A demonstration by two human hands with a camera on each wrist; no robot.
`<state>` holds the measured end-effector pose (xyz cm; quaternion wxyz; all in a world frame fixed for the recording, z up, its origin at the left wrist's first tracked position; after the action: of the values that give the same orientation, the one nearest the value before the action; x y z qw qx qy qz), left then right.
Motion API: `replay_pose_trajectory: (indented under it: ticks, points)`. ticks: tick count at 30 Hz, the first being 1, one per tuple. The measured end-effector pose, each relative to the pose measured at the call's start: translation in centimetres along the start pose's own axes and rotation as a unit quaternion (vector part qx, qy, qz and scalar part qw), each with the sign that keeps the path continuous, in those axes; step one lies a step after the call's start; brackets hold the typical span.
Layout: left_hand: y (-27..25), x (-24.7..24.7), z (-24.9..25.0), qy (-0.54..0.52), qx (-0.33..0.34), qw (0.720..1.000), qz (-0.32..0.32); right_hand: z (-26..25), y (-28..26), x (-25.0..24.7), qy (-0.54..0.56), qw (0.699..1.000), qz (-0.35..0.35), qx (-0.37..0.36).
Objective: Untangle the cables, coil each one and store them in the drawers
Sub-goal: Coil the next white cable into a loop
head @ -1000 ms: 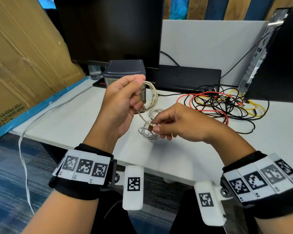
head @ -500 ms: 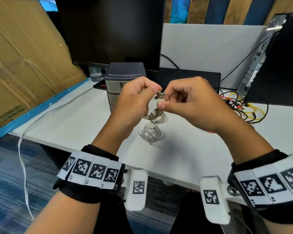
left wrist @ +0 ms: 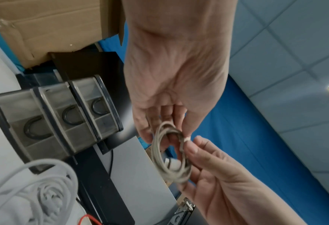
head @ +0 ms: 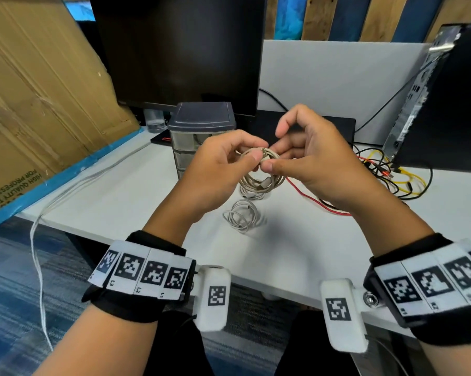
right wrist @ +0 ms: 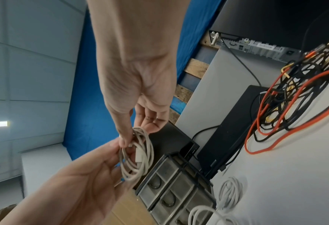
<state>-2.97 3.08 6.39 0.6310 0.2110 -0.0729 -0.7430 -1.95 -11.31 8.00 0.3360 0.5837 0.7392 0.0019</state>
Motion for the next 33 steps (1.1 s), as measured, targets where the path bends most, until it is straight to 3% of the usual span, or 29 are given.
replay_pose_trajectory:
  ticks: [8, 17, 25, 33]
  points:
    - [0.3, 0.5, -0.9, 0.011, -0.064, 0.996, -0.066, 0.9, 0.2, 0.7, -0.062, 0.993, -0.086, 0.049]
    - [0.3, 1.3, -1.6, -0.023, -0.130, 0.988, -0.086, 0.7, 0.2, 1.1, -0.129, 0.979, -0.147, 0.058]
    - [0.5, 1.9, -1.3, 0.007, -0.113, 0.990, -0.088, 1.1, 0.1, 1.1, -0.193, 0.962, -0.180, 0.072]
    - [0.6, 2.1, -1.2, 0.029, -0.099, 0.992, -0.068, 2.2, 0.0, 0.6, -0.207, 0.960, -0.161, 0.097]
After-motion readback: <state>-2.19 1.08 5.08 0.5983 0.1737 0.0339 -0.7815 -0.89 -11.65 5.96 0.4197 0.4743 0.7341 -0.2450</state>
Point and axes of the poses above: each hand's wrist, its own y-axis towards the middle knuckle, its own x-axis out of the palm, z = x × y, the point moved 9 cm from there along y, towards the middle knuckle, and after that the axes turned 9 degrees about -y, right-handed, at the moved point
